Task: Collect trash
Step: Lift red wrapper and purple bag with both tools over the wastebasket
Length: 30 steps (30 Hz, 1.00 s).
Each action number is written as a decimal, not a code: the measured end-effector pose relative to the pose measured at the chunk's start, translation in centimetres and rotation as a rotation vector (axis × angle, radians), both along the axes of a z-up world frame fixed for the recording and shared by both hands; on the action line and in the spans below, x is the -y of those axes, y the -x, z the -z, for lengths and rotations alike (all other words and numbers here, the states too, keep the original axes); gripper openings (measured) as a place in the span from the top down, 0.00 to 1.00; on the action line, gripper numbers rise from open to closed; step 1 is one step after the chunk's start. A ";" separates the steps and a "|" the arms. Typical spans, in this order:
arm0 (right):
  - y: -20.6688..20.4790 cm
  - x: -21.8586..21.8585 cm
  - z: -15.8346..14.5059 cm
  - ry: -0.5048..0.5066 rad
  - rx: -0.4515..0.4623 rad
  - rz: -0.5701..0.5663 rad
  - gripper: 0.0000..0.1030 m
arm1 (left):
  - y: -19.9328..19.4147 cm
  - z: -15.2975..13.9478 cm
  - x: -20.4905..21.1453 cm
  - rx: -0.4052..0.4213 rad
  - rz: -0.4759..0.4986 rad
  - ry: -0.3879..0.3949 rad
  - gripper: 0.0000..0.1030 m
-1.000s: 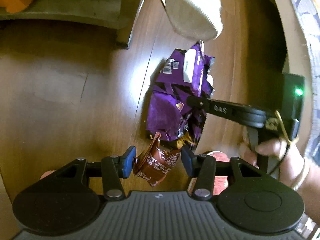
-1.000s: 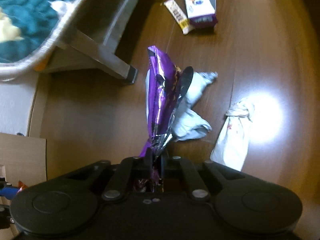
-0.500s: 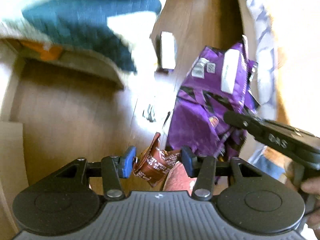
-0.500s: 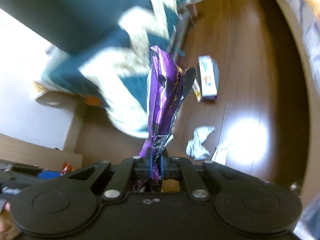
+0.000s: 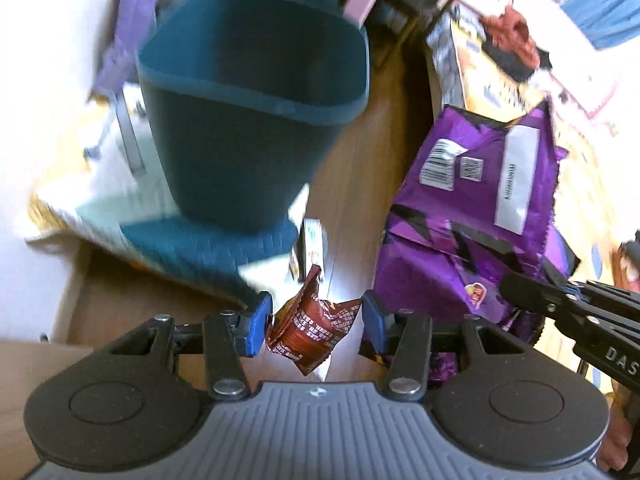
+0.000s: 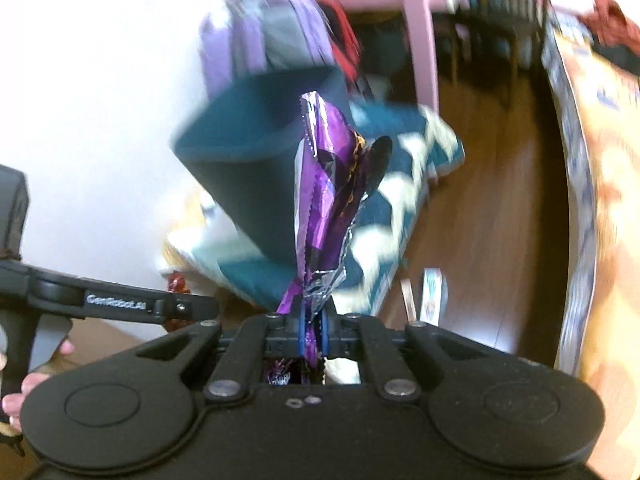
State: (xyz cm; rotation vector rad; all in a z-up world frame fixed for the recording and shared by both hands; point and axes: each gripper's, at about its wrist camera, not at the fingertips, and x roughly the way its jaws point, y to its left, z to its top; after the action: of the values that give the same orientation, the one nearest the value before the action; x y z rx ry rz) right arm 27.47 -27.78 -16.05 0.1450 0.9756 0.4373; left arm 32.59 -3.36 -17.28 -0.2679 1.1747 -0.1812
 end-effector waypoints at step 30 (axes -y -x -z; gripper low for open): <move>-21.1 -12.3 -4.7 0.067 0.236 0.002 0.94 | -21.1 -0.5 -5.3 0.034 -0.072 -0.178 0.53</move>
State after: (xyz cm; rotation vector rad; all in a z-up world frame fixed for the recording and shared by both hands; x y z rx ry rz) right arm 48.60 -15.49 -11.37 0.0326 0.7567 0.4094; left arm 53.67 1.97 -16.75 -0.1498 1.1373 -0.0174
